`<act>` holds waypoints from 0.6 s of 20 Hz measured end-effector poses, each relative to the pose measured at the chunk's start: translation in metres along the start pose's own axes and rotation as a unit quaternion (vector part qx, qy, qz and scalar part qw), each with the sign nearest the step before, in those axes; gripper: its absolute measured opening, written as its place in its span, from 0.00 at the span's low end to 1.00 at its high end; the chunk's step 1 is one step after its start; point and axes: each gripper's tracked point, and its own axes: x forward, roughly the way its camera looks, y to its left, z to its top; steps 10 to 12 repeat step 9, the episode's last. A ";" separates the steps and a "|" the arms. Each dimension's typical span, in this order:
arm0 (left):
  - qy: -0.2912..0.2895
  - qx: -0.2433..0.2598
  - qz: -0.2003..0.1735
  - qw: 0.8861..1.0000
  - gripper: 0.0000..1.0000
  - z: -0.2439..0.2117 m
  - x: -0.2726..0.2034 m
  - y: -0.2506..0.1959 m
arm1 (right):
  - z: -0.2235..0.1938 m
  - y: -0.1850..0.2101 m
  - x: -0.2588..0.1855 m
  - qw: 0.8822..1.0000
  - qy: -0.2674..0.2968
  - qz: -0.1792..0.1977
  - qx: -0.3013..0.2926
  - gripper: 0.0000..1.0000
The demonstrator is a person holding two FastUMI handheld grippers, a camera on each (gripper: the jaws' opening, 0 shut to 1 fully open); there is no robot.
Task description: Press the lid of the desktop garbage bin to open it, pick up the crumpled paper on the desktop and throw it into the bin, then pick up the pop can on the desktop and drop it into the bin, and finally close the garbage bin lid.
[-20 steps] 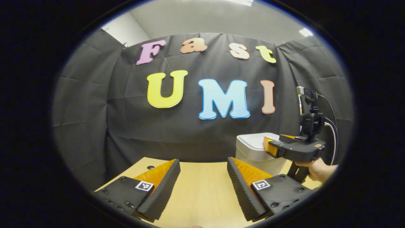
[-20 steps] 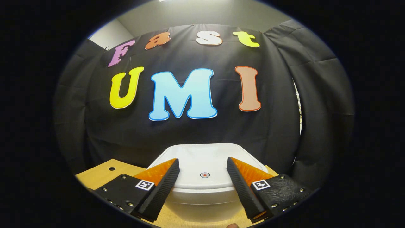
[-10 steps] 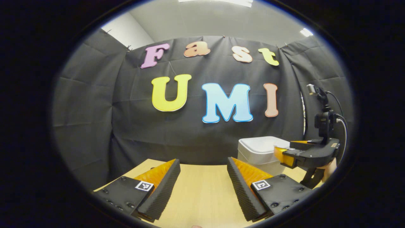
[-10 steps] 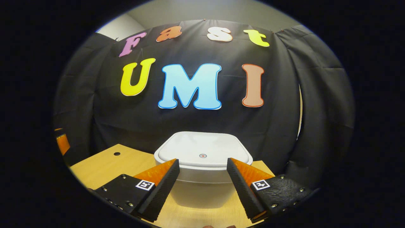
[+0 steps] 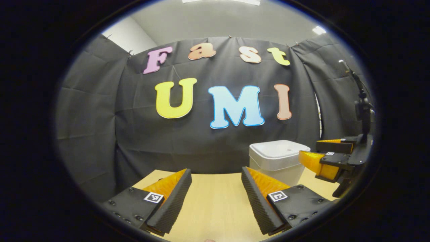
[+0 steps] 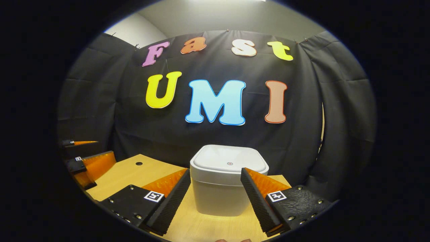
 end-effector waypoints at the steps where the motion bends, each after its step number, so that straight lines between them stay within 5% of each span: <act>1: -0.003 -0.001 -0.005 1.000 0.96 0.002 -0.001 -0.001 | 0.003 0.004 -0.005 1.000 -0.002 0.001 -0.001 0.96; 12: -0.017 -0.004 -0.021 1.000 0.98 0.008 -0.006 0.010 | -0.004 0.028 -0.038 1.000 -0.002 -0.015 0.016 0.96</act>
